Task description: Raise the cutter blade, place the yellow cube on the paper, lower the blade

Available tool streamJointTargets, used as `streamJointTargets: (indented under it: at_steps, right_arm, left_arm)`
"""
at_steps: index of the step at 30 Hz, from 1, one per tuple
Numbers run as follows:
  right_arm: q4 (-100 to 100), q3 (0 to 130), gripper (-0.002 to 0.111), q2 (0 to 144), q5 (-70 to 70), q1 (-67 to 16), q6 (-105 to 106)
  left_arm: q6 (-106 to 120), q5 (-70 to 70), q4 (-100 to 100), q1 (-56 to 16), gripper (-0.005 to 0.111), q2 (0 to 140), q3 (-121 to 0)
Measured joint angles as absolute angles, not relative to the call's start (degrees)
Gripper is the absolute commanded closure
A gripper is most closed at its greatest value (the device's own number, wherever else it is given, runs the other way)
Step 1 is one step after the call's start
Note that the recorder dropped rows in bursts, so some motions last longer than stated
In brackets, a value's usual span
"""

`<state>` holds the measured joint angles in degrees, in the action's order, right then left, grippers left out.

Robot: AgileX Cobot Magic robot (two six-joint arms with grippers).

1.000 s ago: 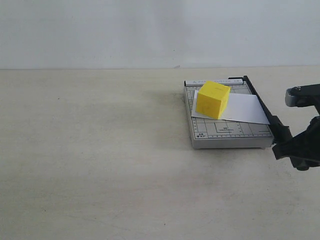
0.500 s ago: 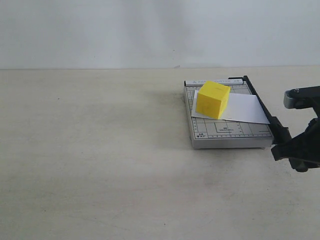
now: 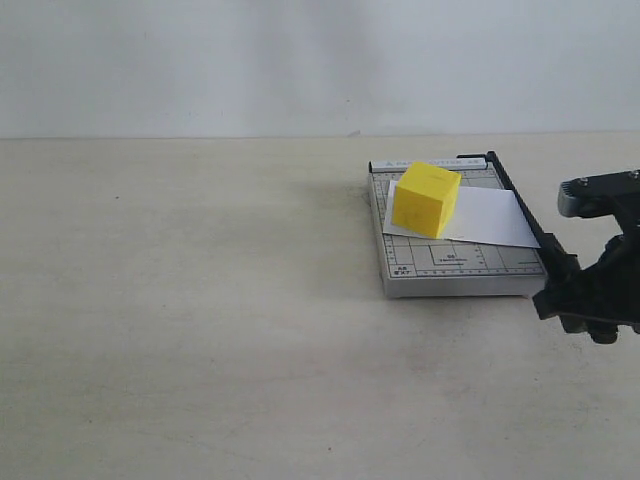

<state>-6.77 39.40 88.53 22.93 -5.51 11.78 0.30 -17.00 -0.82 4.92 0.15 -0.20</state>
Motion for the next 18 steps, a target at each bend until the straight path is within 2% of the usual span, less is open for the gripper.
streamJointTargets:
  at_steps: [13,16,18]
  right_arm:
    - [-7.0,44.9,0.050,86.5,21.8,-5.7,12.6]
    - [-7.4,45.3,0.063,81.9,21.2,-5.7,13.4]
    - [-8.9,43.8,0.076,76.8,19.1,-5.7,14.6]
  left_arm:
    - [0.3,-17.0,-0.8,4.9,0.102,0.2,-0.2]
    - [0.3,-17.0,-0.8,4.9,0.102,0.2,-0.2]
    - [0.3,-17.0,-0.8,4.9,0.102,0.2,-0.2]
